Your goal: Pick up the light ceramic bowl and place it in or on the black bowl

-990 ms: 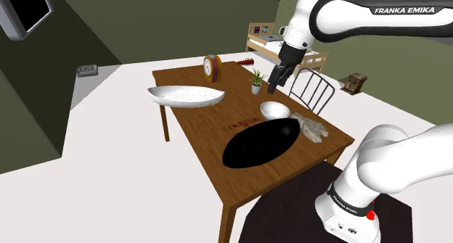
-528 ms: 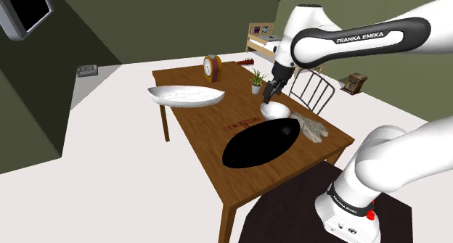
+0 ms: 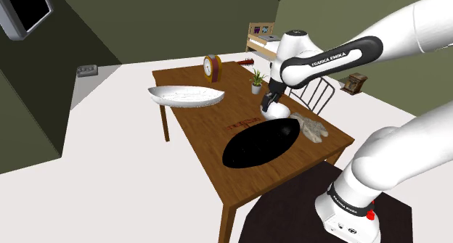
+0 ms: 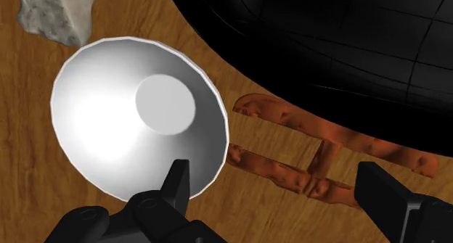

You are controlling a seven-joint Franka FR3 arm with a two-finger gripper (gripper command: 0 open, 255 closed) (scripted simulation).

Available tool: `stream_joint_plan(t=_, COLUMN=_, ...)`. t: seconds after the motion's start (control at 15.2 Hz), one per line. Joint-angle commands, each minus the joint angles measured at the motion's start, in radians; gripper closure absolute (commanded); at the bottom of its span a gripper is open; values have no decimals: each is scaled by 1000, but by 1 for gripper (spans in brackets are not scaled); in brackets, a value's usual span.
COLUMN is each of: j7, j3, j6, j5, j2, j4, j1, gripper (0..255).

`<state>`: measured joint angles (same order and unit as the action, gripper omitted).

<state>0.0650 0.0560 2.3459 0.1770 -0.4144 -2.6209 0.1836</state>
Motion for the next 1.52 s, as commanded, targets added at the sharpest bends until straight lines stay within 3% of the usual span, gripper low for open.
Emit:
stream_joint_plan(t=0.0, j7=-7, j3=10, j6=70, j5=41, j2=63, j4=-2, j1=29, gripper=0)
stream_joint_plan(t=0.59, j7=-29, j3=20, j6=216, j5=84, j2=187, j4=-22, j1=55, gripper=0)
stream_joint_plan(t=1.06, j7=-29, j3=20, j6=216, j5=84, j2=187, j4=-22, j1=55, gripper=0)
stream_joint_plan(t=1.12, j7=-29, j3=20, j6=216, j5=84, j2=187, j4=-22, j1=55, gripper=255)
stream_joint_plan(t=1.45, j7=-29, j3=20, j6=216, j5=84, j2=187, j4=-22, j1=55, gripper=255)
